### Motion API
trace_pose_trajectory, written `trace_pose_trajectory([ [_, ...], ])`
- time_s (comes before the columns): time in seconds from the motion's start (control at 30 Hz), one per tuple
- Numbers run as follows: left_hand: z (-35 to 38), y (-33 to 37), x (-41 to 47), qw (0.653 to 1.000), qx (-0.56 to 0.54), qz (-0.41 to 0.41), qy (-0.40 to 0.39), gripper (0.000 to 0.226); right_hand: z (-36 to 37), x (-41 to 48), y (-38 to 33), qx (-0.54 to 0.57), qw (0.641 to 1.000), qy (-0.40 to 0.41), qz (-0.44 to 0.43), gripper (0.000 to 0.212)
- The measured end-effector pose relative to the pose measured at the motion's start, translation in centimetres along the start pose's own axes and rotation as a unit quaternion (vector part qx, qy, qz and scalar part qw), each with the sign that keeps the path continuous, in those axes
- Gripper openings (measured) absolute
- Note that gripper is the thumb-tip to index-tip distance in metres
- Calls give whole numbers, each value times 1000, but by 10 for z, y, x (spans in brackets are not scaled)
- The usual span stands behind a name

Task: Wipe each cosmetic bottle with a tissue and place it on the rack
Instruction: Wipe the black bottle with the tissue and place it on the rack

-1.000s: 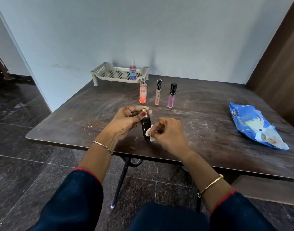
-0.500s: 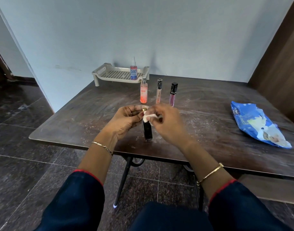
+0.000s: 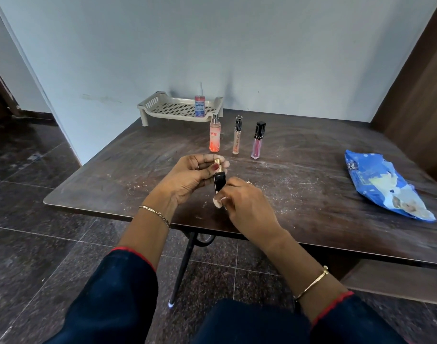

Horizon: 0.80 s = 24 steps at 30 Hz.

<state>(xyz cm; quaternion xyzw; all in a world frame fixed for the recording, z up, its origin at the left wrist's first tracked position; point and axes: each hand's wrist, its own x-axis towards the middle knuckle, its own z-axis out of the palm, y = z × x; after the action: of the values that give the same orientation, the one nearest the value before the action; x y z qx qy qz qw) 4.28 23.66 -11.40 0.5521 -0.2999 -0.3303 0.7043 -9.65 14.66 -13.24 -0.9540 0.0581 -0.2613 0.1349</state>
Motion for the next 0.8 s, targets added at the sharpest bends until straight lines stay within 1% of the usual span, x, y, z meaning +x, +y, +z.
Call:
trace_pose_trajectory([
  [0.1,6,4,0,998,42,28,-25,24,3,7,7,-20,1000,4,1,17],
  [0.2,9,6,-2,996,72,44,-40,23,7,3,8,-24,999,22,6,13],
  [0.27,9,8,-2,995,73,45,-47,23,5,2,7,-12,999,51,9,9],
  [0.33,8,8,-2,995,76,47,-51,23,2,6,6,-5,995,96,12,6],
  [0.43,8,8,-1,994,78,46,-54,23,-1,12,4,-9,989,145,3,7],
  [0.5,7,8,-1,995,72,44,-54,23,0,12,3,-19,989,147,-6,7],
  [0.53,7,7,0,995,70,42,-52,23,2,10,3,-27,990,136,-5,7],
  [0.63,8,8,0,993,97,44,-54,23,10,-2,7,-55,996,73,21,9],
  [0.67,8,8,0,992,104,45,-56,23,11,-4,8,-59,996,64,30,8],
  [0.73,8,6,-1,993,95,47,-58,24,7,-1,8,-40,995,91,28,6],
  [0.8,7,6,-2,995,72,42,-62,24,-1,7,4,-10,989,147,8,4],
])
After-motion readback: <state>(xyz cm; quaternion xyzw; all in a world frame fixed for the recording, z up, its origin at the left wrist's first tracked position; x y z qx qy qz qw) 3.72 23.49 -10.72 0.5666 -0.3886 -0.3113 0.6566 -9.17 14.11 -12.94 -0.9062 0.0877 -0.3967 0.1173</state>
